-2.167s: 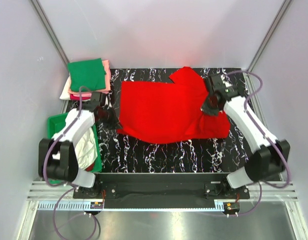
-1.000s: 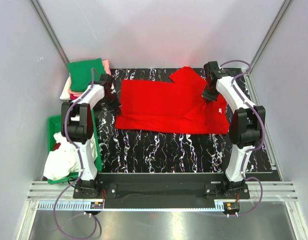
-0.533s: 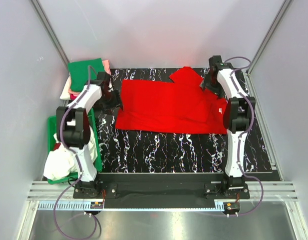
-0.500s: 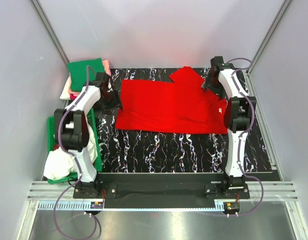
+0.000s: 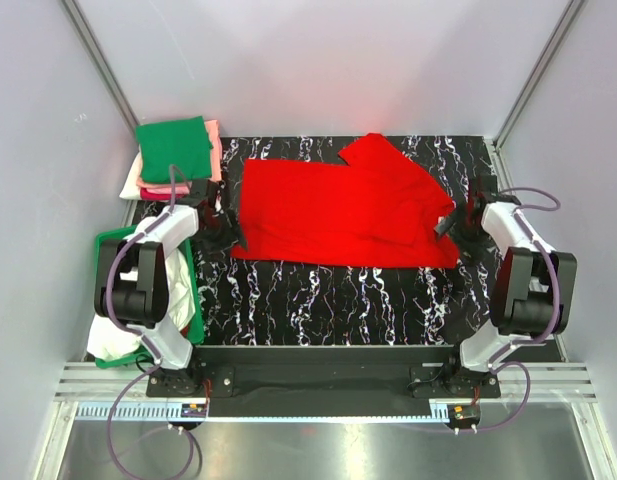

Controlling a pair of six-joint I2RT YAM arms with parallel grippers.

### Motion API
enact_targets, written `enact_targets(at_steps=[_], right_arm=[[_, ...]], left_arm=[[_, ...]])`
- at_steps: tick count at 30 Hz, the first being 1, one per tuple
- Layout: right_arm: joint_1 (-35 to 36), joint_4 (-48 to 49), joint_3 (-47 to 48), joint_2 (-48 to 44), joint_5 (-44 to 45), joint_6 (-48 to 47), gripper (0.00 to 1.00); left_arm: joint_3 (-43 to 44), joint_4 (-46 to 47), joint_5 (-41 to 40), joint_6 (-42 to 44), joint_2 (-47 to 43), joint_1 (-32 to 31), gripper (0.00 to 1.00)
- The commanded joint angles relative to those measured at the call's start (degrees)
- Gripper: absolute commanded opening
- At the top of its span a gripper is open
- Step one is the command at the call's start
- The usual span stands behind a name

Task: Fold and stack the t-shirts
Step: Fold the tshirt

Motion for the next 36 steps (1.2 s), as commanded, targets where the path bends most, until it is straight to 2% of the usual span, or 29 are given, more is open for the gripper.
enact_targets(at_steps=[1,5,8,10,12,14,15,16,17,18,19,20,23,26,32,34,35,36], right_arm=[[-0.8,7.3,-5.1,1.4,-4.7,0.5,0.94],[-3.4,10.8,-7.5,4.7,-4.7,-0.1,0.87],[-5.5,12.4,-6.8,7.4,-7.2,-0.8,0.79],[-6.5,12.8,-6.2,8.2,-7.9,-1.0,0.71],[-6.9,13.6,-5.8,9.0,-8.5,-1.0,0.62],[-7.1,13.9,-5.7,9.4,-8.7,-1.2,0.43],[-7.1,14.0,-5.7,9.5,-8.9,-1.3,0.37],[-7.2,14.0,-5.6,9.6,-8.9,-1.4,0.22],[-7.3,13.9,-5.4,9.8,-8.9,-1.4,0.15],[-7.9,13.7,-5.1,9.9,-8.9,-1.8,0.09],[-8.2,13.5,-4.8,9.9,-8.8,-2.1,0.03],[-8.7,12.5,-4.0,9.6,-8.6,-2.5,0.0],[-11.5,9.9,-3.5,6.9,-5.3,-3.4,0.0],[-13.1,8.2,-4.3,2.7,2.8,-2.9,0.0],[-14.4,6.4,-5.6,1.1,5.5,-3.0,0.01],[-15.1,6.5,-6.3,1.2,5.5,-3.1,0.2],[-15.4,6.2,-6.2,1.1,5.1,-3.1,0.34],[-15.7,6.1,-6.1,0.9,4.2,-3.3,0.5]], left_arm=[[-1.3,7.0,1.2,-2.5,0.8,-0.2,0.74],[-4.1,10.4,1.6,-4.3,1.6,-0.2,0.73],[-5.3,12.3,1.4,-4.6,2.1,-0.2,0.71],[-5.5,12.9,1.1,-4.7,2.8,-0.2,0.69],[-5.2,13.6,1.0,-4.7,4.0,-0.2,0.61],[-4.7,14.4,1.1,-4.8,5.0,-0.2,0.48],[-4.5,14.7,0.7,-4.7,5.2,-0.4,0.31],[-4.4,15.0,0.3,-4.7,5.2,-0.5,0.19],[-4.3,15.2,0.5,-5.0,5.2,-0.7,0.07],[-4.0,15.0,0.7,-5.1,5.1,-0.8,0.0],[-3.9,14.5,1.0,-5.1,4.7,-1.0,0.0],[-3.8,13.7,0.8,-5.2,4.1,-1.3,0.0],[-4.9,10.5,-0.9,-6.0,-0.4,-1.7,0.0],[-7.7,8.2,-1.0,-6.8,-6.9,-2.0,0.0],[-13.8,8.0,0.8,-7.9,-12.5,-3.4,0.0],[-15.7,7.9,1.3,-8.1,-13.3,-3.6,0.13],[-16.0,7.3,2.5,-8.1,-14.3,-3.8,0.25],[-16.5,7.2,3.2,-8.1,-14.9,-4.0,0.5]])
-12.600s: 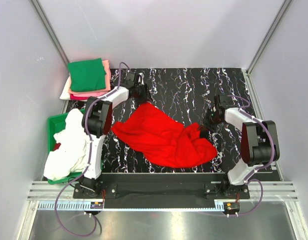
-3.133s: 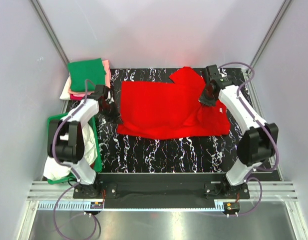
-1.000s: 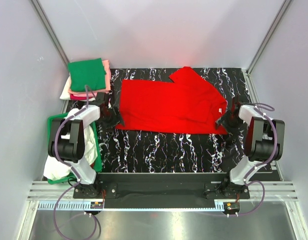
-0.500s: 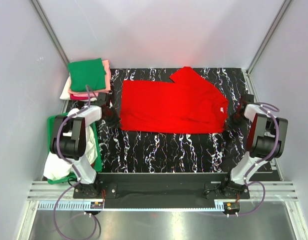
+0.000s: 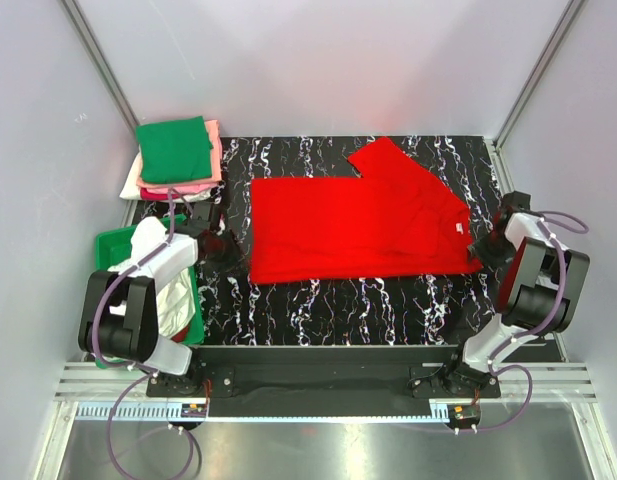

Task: Fold and stack the t-shirts
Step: Fold the tshirt

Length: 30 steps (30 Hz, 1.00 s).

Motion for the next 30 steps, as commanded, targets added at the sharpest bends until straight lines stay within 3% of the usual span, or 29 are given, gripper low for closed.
enact_targets(at_steps=[1,3,5,6,10,14,18,24,30], right_arm=[[-1.9,-0.1,0.0,-2.2,4.2,-1.1,0.76],[-1.9,-1.0,0.5,-4.2,4.6,-1.7,0.86],[-1.9,-2.2,1.2,-7.3,6.0,-2.3,0.87],[-1.9,-2.6,1.3,-8.6,5.8,-2.0,0.86],[0.6,0.5,-1.2,-15.9,0.1,-3.1,0.82],[3.5,6.9,-4.6,-16.6,-14.5,-3.1,0.74],[9.8,9.6,-3.4,-12.1,-15.2,-4.1,0.63],[10.8,11.7,0.0,-3.6,-16.7,-3.8,0.46],[11.6,11.7,0.8,0.0,-13.8,-3.4,0.45]], left_arm=[[-2.6,-1.5,1.1,-0.5,-3.3,-0.1,0.56],[-2.9,-2.6,2.8,-0.3,-6.3,-0.7,0.68],[-2.2,-4.3,4.1,1.1,-9.8,-1.1,0.72],[-1.8,-5.4,4.0,1.9,-11.0,-1.1,0.88],[2.2,-10.2,1.8,8.1,-17.2,-1.1,0.9],[6.3,-15.1,-3.2,12.8,-22.2,-1.0,0.91],[4.9,-15.3,-7.8,16.2,-25.4,-1.0,0.91],[1.6,-11.4,-7.9,17.8,-31.1,-0.6,0.93],[0.9,-10.1,-7.2,17.9,-32.1,1.7,0.95]])
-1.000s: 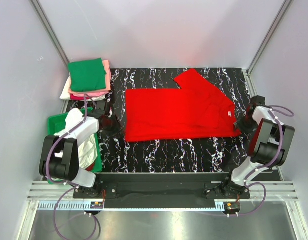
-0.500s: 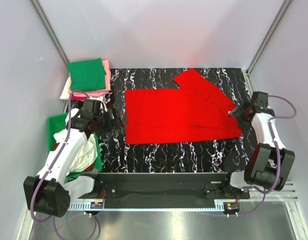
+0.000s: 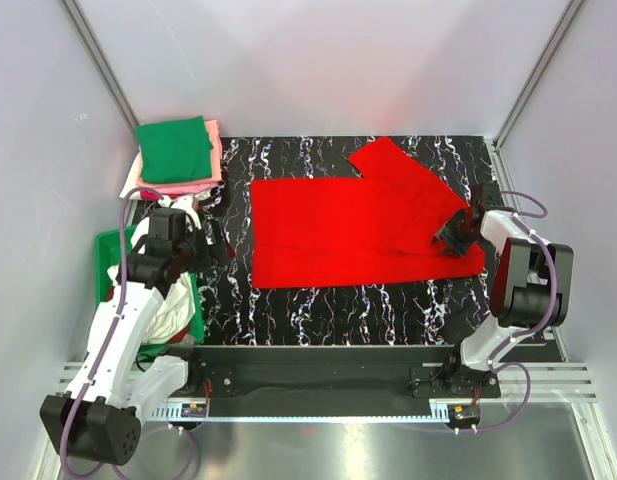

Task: Fold and stack the t-shirts
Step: Fold the tshirt

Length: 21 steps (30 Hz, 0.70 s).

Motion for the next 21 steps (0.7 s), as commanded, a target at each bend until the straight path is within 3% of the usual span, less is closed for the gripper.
enact_targets(at_steps=[1,14,17,21], right_arm=[[0.5,2.5,2.0,0.5,0.8,-0.2,0.46],[0.8,4.1,2.1,4.4,1.8,0.3,0.42],[1.0,4.0,2.2,4.0,1.7,0.7,0.34],[1.6,3.4,2.8,3.3,1.4,0.7,0.12]], left_arm=[[-0.5,3.1,-0.8,1.6,-0.7,0.9,0.95],[-0.7,3.5,-0.1,1.8,-0.5,2.0,0.95],[-0.8,3.5,-0.1,1.7,-0.4,2.2,0.95],[-0.8,3.5,-0.2,1.7,-0.3,2.3,0.95]])
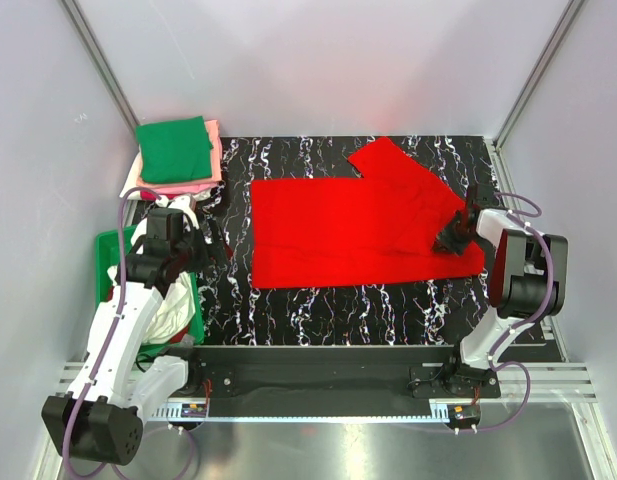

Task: Fold and stack the t-shirts
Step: Fold the tshirt

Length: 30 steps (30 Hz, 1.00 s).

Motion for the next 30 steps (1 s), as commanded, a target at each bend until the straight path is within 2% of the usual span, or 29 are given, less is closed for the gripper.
enact_targets(at_steps=[1,3,8,11,22,23,28,30], right_arm=[[1.0,0.9,2.3,-1.0,0.7,0.0,0.07],[1.1,0.5,2.7,-1.3,0.4,0.1,0.0],[2.3,-0.1,5.8,-1.1,-0.6,1.3,0.0],[4.3,-1.9,10.9,1.1,-0.8,1.8,0.0],[12.0,-6.7,31.1,15.7,-1.8,4.0,0.01],[12.7,-7.0,33.6,16.8,-1.8,4.1,0.02],[14.1,-8.0,39.9,22.5,-4.2,2.1,0.42],[14.1,-8.8,42.7,23.7,-4.8,0.6,0.52]], left_arm=[[-0.5,2.8,-0.2,0.9,-0.3,0.4,0.95],[-0.5,2.8,-0.3,0.8,-0.4,0.4,0.95],[-0.6,2.8,-0.2,0.9,-0.4,0.5,0.95],[-0.6,2.9,-0.2,0.8,-0.5,0.7,0.95],[-0.7,3.1,0.2,0.9,0.0,1.1,0.95],[-0.7,3.0,0.2,1.0,0.0,1.1,0.95],[-0.8,3.0,0.0,0.8,0.0,1.2,0.95],[-0.8,3.0,-0.1,0.8,-0.1,1.2,0.95]])
